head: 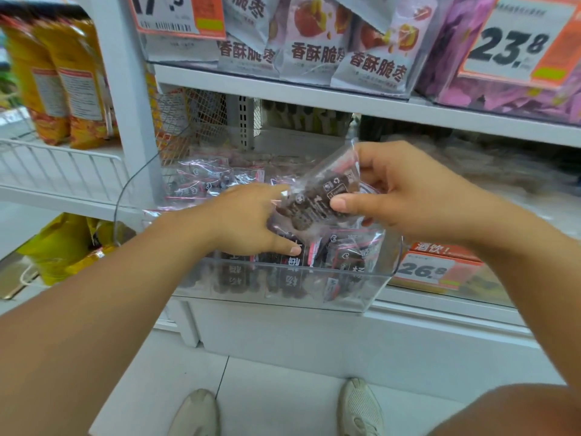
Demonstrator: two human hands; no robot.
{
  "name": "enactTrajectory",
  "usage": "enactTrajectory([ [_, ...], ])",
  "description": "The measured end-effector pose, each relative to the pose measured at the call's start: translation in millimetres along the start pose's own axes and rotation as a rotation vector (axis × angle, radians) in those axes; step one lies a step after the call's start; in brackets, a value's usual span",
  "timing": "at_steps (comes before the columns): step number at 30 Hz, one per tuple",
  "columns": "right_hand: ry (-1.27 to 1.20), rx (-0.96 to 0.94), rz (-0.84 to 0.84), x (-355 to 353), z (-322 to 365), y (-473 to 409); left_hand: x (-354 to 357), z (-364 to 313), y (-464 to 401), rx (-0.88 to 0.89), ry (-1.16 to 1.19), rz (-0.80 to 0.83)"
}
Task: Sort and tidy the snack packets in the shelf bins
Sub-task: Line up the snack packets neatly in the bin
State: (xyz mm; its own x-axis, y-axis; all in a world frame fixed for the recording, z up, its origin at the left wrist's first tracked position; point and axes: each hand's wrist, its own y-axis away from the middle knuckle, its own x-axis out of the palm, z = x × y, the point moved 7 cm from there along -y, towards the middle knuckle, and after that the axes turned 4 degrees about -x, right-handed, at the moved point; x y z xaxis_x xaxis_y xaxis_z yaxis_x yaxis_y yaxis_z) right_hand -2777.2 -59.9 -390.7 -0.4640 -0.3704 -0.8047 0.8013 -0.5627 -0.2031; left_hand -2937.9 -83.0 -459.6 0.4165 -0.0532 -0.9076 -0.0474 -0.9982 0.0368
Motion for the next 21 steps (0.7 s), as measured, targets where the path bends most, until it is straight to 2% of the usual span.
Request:
enactTrajectory([
  [2, -0.149, 0.002, 0.086, 3.9, -10.9, 1.2, -0.8, 2.7, 0.6, -0.014, 0.105, 0.018],
  [5, -0.162, 0.014, 0.141, 11.5, -16.9, -2.7, -4.5, 1.8, -0.3, 0.046, 0.129, 0.015],
  [11, 0.117, 0.062, 0.277, 29.6, -22.6, -10.9, -10.6, 6.1, -2.7, 0.085, 0.188, 0.002],
  [16, 0.396, 0.053, 0.244, 50.8, 0.4, -15.5, -6.8, 6.8, -5.0, 0.103, 0.250, -0.028],
  [21, 0.487, 0.088, 0.324, 72.7, 6.8, -17.0, -4.6, 9.7, -2.7, 0.088, 0.301, -0.077],
])
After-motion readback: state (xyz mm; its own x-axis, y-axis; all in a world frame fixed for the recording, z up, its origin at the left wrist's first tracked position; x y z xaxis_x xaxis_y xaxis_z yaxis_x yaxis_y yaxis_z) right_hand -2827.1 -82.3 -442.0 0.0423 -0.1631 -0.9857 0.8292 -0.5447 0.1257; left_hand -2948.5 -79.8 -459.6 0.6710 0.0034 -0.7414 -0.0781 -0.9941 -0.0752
